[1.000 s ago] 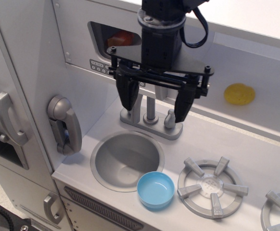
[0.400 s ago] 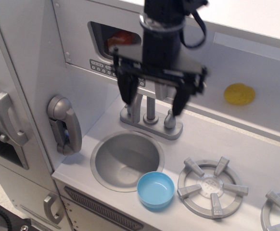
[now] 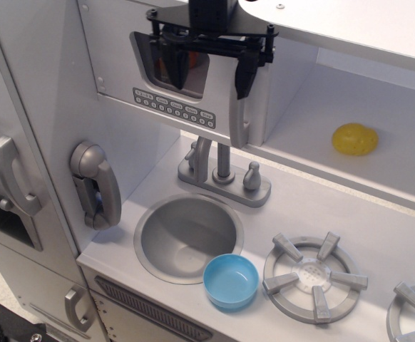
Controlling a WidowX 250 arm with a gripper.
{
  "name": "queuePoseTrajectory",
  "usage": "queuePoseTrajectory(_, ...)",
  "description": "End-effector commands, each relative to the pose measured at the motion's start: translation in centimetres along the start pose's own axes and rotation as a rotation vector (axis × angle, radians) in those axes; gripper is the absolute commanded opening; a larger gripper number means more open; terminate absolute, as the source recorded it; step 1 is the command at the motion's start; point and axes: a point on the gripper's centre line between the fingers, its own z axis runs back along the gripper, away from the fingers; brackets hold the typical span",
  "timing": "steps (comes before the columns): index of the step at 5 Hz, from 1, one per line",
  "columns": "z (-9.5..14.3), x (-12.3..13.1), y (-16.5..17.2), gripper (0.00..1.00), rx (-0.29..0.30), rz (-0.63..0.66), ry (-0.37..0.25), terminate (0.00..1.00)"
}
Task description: Open microwave
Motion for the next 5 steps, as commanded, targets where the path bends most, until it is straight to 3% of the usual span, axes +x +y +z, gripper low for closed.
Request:
queuePoseTrajectory(1,0.38,2.86,-0.11,1.0,-0.014,-0.021,-0.089,0.0)
queuePoseTrajectory(2,0.01,3.16,-0.43,1.0,-0.002,-0.032,-0.114,0.0)
queuePoseTrajectory(3,-0.14,3.31,-0.48,0.0,-0.012,-0.056,-0.119,0.0)
queuePoseTrajectory(5,-0.12,2.77,-0.59,0.0,-0.046,-0.071,-0.127,0.0)
